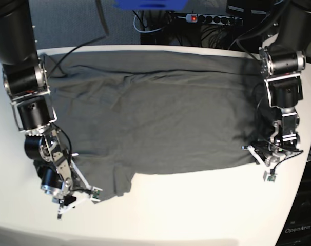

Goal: Fold the T-shirt properly
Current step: 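Shift the right gripper along the hem toward the sleeve corner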

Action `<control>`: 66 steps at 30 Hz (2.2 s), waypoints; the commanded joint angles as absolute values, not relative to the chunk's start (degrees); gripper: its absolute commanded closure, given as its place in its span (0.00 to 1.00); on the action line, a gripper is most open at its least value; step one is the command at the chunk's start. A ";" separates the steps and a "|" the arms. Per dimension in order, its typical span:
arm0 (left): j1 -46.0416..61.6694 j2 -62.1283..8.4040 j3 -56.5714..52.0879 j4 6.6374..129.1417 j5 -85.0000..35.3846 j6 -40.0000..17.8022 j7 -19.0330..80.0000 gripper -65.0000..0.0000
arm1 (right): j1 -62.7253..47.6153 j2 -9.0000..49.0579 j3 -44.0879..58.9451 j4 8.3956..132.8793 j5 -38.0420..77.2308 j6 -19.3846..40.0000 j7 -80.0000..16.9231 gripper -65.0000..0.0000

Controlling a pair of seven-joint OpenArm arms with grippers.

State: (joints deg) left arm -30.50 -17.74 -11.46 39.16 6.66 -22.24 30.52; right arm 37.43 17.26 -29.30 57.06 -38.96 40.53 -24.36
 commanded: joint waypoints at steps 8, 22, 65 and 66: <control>-31.69 -17.80 -11.47 39.60 6.90 -22.55 31.69 0.96 | 39.52 16.66 -24.66 57.89 -39.25 40.00 -24.66 0.74; -31.78 -17.80 -11.47 39.69 6.90 -22.55 31.69 0.96 | 38.99 17.63 -29.58 52.62 -39.34 40.00 -27.65 0.74; -31.87 -17.54 -11.47 39.60 6.64 -22.55 31.69 0.96 | 41.27 2.86 14.20 53.32 -39.08 40.00 -29.05 0.74; -31.87 -17.54 -11.47 39.60 6.64 -22.55 31.69 0.96 | 40.75 2.95 14.11 53.32 -39.08 40.00 -29.05 0.74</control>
